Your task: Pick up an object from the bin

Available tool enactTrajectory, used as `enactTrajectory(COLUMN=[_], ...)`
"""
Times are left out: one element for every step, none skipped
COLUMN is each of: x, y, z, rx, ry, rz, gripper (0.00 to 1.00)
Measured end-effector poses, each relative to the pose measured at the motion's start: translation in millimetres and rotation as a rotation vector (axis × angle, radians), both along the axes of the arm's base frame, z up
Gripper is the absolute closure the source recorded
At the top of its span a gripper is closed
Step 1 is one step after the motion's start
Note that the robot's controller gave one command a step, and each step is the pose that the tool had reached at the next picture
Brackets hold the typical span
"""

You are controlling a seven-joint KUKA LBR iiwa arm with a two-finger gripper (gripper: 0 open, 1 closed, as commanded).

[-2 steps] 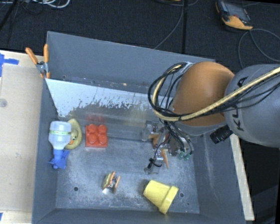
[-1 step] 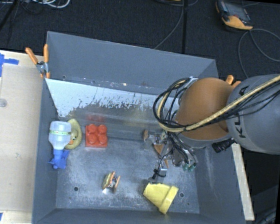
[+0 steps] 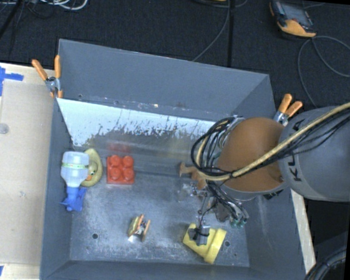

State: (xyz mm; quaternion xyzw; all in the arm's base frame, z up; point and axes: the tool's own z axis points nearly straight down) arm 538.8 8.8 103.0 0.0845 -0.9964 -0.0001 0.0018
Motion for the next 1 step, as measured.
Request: enactTrajectory(x=[-15.3], y=[-4.8], z=[-33.5], rx=[0.007], ry=[0.006], rz=[0.103], gripper=[0.00])
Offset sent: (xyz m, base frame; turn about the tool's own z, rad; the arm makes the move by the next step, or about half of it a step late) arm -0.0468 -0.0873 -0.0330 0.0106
